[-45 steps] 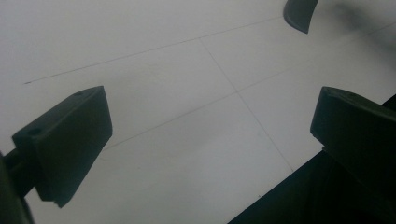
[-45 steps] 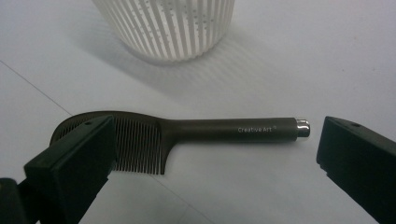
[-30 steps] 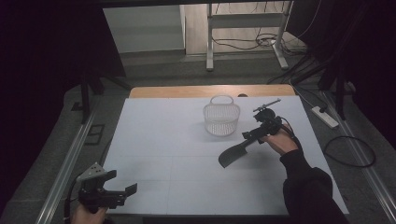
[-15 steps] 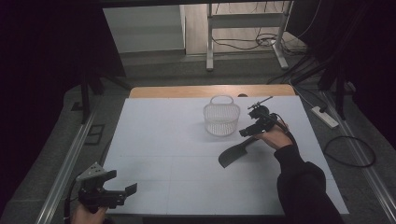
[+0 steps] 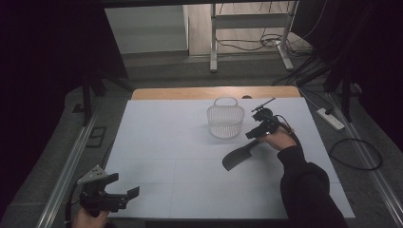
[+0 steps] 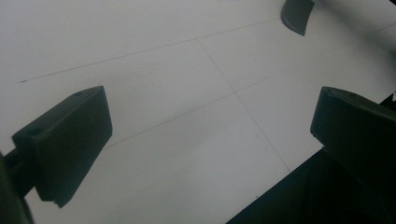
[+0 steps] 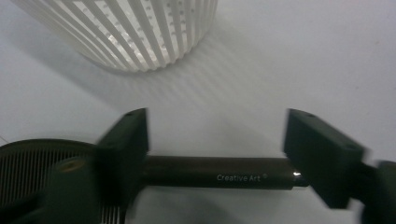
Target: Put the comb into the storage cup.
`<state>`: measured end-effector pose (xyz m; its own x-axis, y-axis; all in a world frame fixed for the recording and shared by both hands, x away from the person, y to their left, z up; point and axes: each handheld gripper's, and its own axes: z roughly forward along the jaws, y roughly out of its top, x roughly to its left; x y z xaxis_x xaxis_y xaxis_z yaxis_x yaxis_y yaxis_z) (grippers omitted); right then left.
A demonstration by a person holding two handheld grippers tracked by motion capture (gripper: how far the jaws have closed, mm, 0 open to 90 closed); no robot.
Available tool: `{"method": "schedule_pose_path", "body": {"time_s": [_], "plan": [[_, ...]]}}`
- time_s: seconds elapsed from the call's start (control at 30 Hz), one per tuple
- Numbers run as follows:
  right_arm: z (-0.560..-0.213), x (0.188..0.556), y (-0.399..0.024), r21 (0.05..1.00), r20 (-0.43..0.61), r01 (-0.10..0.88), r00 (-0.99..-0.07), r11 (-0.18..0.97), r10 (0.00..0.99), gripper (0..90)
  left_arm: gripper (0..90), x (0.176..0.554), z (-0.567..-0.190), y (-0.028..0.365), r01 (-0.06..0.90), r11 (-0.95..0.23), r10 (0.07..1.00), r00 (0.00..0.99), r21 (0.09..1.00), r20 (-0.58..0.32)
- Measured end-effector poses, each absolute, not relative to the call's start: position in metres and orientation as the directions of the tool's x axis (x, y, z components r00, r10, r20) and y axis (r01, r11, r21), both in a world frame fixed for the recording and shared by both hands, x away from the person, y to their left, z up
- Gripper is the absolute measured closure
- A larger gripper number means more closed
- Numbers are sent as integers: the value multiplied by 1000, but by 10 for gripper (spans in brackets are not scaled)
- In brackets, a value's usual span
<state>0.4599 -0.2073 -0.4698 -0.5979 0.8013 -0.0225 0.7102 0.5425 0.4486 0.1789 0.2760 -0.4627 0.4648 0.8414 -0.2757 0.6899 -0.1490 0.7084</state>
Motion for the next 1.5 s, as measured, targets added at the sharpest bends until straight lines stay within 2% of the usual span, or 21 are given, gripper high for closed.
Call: {"method": "schedule_pose_path", "body": {"time_s": [0.13, 0.23, 0.37, 0.8, 1.1, 1.5], "plan": [[-468, 459, -205, 447, -27, 693, -621, 565, 783, 578, 0, 179, -463, 276, 691, -149, 842, 464, 708, -276], [-469, 458, -201, 432, -40, 674, -650, 599, 759, 689, 0, 179, -463, 276, 690, -150, 841, 465, 708, -275], [-468, 459, -201, 436, -41, 664, -659, 607, 751, 886, 0, 179, -463, 276, 690, -148, 841, 464, 708, -277], [-481, 469, -208, 422, -61, 681, -637, 598, 768, 894, 0, 179, -463, 276, 691, -148, 840, 465, 708, -279], [-496, 472, -207, 378, -93, 685, -641, 623, 762, 894, 0, 179, -463, 276, 689, -150, 839, 468, 709, -278], [-496, 466, -211, 368, -79, 684, -652, 630, 754, 894, 0, 179, -463, 276, 690, -149, 839, 467, 708, -279]]}}
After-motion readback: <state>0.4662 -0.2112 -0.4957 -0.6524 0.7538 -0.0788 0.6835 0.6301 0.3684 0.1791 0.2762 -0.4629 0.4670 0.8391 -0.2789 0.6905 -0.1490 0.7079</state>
